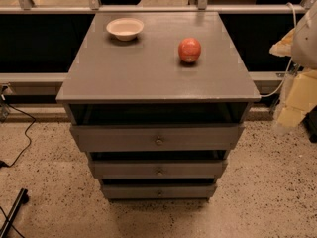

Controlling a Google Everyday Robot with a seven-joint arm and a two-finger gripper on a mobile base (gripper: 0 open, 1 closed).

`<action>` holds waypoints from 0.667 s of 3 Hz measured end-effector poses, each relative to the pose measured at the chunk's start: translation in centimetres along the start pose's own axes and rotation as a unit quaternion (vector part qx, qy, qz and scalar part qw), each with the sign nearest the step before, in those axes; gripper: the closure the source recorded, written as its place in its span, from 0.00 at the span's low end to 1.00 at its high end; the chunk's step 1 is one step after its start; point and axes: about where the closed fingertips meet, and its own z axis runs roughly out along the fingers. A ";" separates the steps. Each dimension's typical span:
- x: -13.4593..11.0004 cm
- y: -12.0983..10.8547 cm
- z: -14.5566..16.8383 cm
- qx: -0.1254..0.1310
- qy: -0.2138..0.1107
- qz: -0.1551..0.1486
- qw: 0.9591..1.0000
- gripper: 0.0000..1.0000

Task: Open top drawer

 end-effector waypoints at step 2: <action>-0.3 0.4 2.0 -0.016 0.023 -0.014 1.000 0.00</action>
Offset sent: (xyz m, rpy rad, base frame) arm 0.0049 0.0138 -0.0513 -0.1074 0.1212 0.0543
